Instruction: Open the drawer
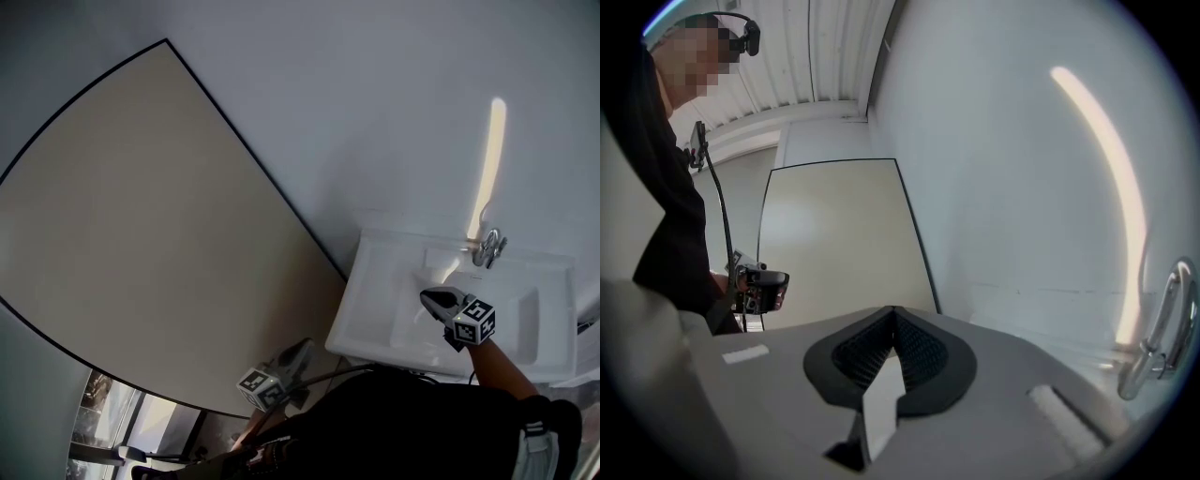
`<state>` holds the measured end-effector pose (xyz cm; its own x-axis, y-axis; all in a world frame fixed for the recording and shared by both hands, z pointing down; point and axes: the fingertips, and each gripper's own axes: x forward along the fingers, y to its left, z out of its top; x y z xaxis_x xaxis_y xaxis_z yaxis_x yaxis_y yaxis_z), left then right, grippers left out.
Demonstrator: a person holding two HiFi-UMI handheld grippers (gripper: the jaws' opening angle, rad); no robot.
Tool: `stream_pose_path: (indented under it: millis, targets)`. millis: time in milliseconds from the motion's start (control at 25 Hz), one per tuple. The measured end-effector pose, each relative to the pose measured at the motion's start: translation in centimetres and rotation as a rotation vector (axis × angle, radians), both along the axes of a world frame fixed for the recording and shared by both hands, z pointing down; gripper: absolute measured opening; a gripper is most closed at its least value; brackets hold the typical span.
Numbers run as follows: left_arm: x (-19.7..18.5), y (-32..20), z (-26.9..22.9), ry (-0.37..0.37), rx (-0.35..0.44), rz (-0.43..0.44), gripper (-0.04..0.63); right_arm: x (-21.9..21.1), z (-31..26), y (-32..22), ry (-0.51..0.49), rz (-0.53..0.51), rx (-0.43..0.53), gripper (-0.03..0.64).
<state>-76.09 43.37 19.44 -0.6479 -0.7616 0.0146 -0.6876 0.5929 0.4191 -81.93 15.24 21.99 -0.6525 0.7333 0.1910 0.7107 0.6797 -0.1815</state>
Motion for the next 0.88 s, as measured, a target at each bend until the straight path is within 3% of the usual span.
stream_pose_path:
  millis: [200, 480, 760, 880]
  targets:
    - [-2.1, -0.8, 1.5, 0.026, 0.027, 0.066, 0.000, -0.2, 1.4, -0.6, 0.029, 0.052, 0.021, 0.002]
    - [-7.1, -2.2, 2.0, 0.025, 0.070, 0.248, 0.000, -1.7, -0.6, -0.4, 0.007, 0.174, 0.079, 0.002]
    - [-12.4, -2.3, 3.2, 0.023, 0.073, 0.482, 0.000, -1.0, -2.4, -1.3, 0.006, 0.434, 0.082, 0.003]
    - [-13.6, -2.3, 4.0, 0.058, 0.079, 0.550, 0.000, -0.2, -2.0, -1.2, 0.031, 0.510, 0.122, 0.002]
